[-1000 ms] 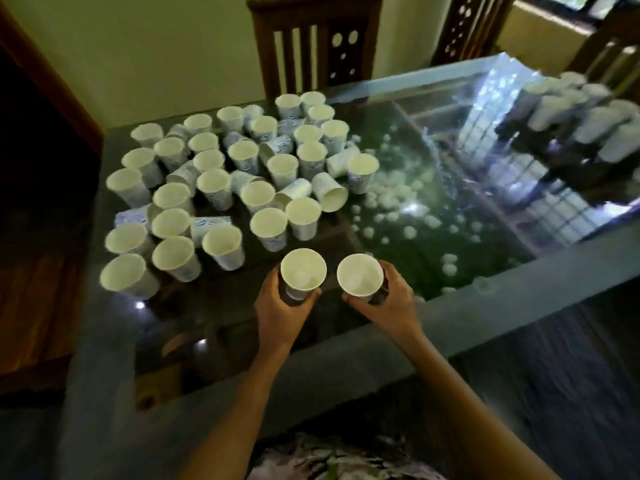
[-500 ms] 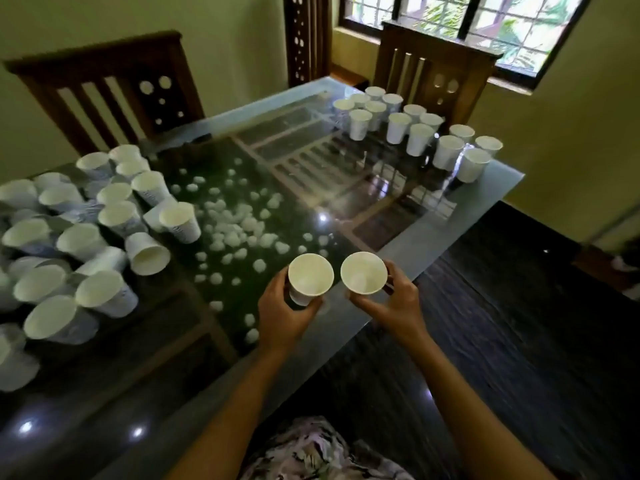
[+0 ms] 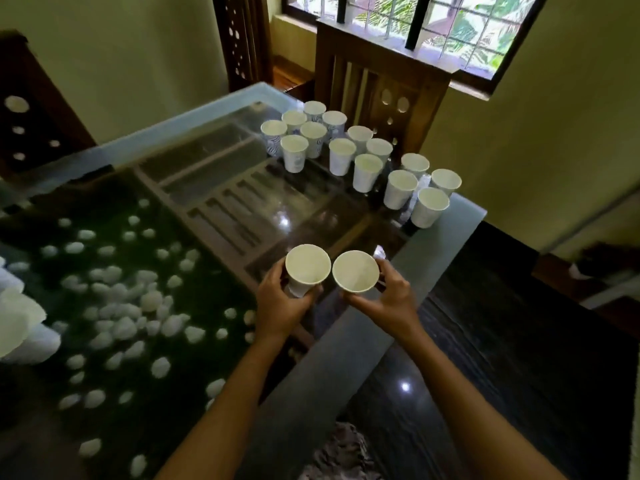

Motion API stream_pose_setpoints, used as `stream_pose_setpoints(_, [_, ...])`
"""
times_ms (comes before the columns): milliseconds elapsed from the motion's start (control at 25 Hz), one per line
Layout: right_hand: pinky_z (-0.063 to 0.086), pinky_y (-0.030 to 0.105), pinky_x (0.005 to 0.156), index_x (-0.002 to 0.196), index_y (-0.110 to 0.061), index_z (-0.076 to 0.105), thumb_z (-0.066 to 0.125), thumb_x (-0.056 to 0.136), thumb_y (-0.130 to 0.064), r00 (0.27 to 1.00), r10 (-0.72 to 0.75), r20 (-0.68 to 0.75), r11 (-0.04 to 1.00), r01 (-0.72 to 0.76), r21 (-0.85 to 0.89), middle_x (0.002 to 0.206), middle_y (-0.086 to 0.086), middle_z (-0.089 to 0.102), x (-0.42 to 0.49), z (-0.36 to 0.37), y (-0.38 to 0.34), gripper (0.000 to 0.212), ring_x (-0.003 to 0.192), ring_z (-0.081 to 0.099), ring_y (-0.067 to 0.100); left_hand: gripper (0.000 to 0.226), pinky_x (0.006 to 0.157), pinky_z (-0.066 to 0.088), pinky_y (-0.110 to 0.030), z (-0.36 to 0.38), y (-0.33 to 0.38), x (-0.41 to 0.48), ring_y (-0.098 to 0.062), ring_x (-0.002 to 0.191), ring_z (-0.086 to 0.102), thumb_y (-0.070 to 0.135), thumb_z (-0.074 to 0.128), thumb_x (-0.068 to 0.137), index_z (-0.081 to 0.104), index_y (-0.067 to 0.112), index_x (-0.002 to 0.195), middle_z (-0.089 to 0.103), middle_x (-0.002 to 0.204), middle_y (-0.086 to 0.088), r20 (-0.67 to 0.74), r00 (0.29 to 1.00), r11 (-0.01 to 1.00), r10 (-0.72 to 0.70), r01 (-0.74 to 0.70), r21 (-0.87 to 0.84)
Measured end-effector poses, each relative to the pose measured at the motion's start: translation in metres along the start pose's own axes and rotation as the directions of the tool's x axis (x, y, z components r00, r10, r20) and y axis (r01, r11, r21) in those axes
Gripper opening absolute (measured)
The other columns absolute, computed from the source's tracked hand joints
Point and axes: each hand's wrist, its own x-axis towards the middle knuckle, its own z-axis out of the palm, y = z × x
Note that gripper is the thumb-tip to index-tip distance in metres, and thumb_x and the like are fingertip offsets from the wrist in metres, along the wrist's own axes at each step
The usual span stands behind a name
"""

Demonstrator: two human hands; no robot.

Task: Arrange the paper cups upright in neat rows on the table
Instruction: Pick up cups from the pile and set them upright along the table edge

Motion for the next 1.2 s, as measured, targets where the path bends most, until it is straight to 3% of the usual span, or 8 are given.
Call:
stream_pose_setpoints(120, [0.046, 0.007, 0.079, 0.116, -0.008, 0.055, 0.088, 0.058, -0.024, 0.999, 0.025, -0.034, 0.999, -0.024, 0.032, 0.108, 0.001, 0.062, 0.05, 0.001, 0.01, 0.069, 0.097, 0.06, 0.012, 0.071, 0.092, 0.05, -0.04, 0.018, 0.005, 0.051, -0.015, 0.106, 0.061, 0.031, 0.086, 0.055, 0.058, 0.017, 0.118, 0.065, 0.116, -0.003, 0.006, 1.0, 1.0, -0.021, 0.021, -0.004])
stream_pose_setpoints(320, [0.053, 0.034, 0.087, 0.118, -0.015, 0.054, 0.086, 0.059, -0.031, 0.995, 0.097, -0.001, 0.994, -0.096, 0.043, 0.112, 0.002, 0.063, 0.118, 0.013, 0.037, 0.07, 0.102, 0.06, 0.014, 0.073, 0.092, 0.05, -0.037, 0.048, 0.003, 0.13, -0.016, 0.105, 0.061, 0.046, 0.077, 0.049, 0.056, 0.024, 0.116, 0.065, 0.114, -0.002, 0.019, 0.998, 0.999, -0.053, 0.053, 0.0])
stream_pose_setpoints(560, [0.048, 0.02, 0.09, 0.121, -0.018, 0.052, 0.085, 0.061, -0.032, 0.988, 0.155, -0.015, 0.983, -0.152, 0.098, 0.117, -0.002, 0.06, 0.194, 0.028, 0.053, 0.07, 0.107, 0.056, 0.008, 0.072, 0.089, 0.046, -0.026, 0.08, -0.006, 0.208, -0.017, 0.104, 0.06, 0.015, 0.088, 0.054, 0.056, 0.009, 0.119, 0.064, 0.115, -0.01, 0.032, 0.991, 0.987, -0.13, 0.127, 0.094])
stream_pose_setpoints(680, [0.04, 0.007, 0.089, 0.121, -0.02, 0.052, 0.085, 0.063, -0.026, 0.983, 0.181, -0.001, 0.972, -0.179, 0.151, 0.114, -0.01, 0.057, 0.225, 0.034, 0.063, 0.067, 0.107, 0.052, 0.002, 0.078, 0.091, 0.05, -0.035, 0.093, -0.014, 0.24, -0.018, 0.105, 0.061, 0.035, 0.086, 0.05, 0.056, 0.016, 0.119, 0.065, 0.115, -0.005, 0.024, 0.985, 0.979, -0.168, 0.164, 0.123])
stream_pose_setpoints(760, [0.039, 0.009, 0.09, 0.122, -0.022, 0.052, 0.085, 0.063, -0.027, 0.979, 0.204, 0.009, 0.963, -0.203, 0.18, 0.116, -0.012, 0.057, 0.234, 0.037, 0.07, 0.068, 0.109, 0.052, 0.0, 0.08, 0.091, 0.051, -0.041, 0.1, -0.02, 0.256, -0.016, 0.106, 0.061, 0.047, 0.081, 0.049, 0.054, 0.022, 0.12, 0.064, 0.116, -0.001, 0.02, 0.975, 0.969, -0.221, 0.218, 0.116])
stream_pose_setpoints(960, [0.04, 0.019, 0.096, 0.122, -0.03, 0.049, 0.085, 0.063, -0.029, 0.968, 0.249, -0.009, 0.947, -0.242, 0.211, 0.122, -0.01, 0.056, 0.25, 0.046, 0.083, 0.069, 0.115, 0.05, 0.002, 0.085, 0.093, 0.05, -0.044, 0.119, -0.031, 0.287, -0.013, 0.109, 0.059, 0.052, 0.083, 0.049, 0.052, 0.025, 0.124, 0.063, 0.12, 0.003, 0.031, 0.962, 0.961, -0.272, 0.269, 0.063])
stream_pose_setpoints(1200, [0.038, 0.019, 0.099, 0.127, -0.019, 0.05, 0.085, 0.062, -0.029, 0.975, 0.221, 0.025, 0.961, -0.222, 0.163, 0.126, -0.006, 0.054, 0.255, 0.042, 0.089, 0.075, 0.119, 0.048, 0.005, 0.086, 0.099, 0.046, -0.041, 0.118, -0.028, 0.289, -0.013, 0.115, 0.056, 0.045, 0.082, 0.052, 0.049, 0.023, 0.129, 0.059, 0.126, 0.0, 0.003, 0.965, 0.962, -0.261, 0.26, 0.085])
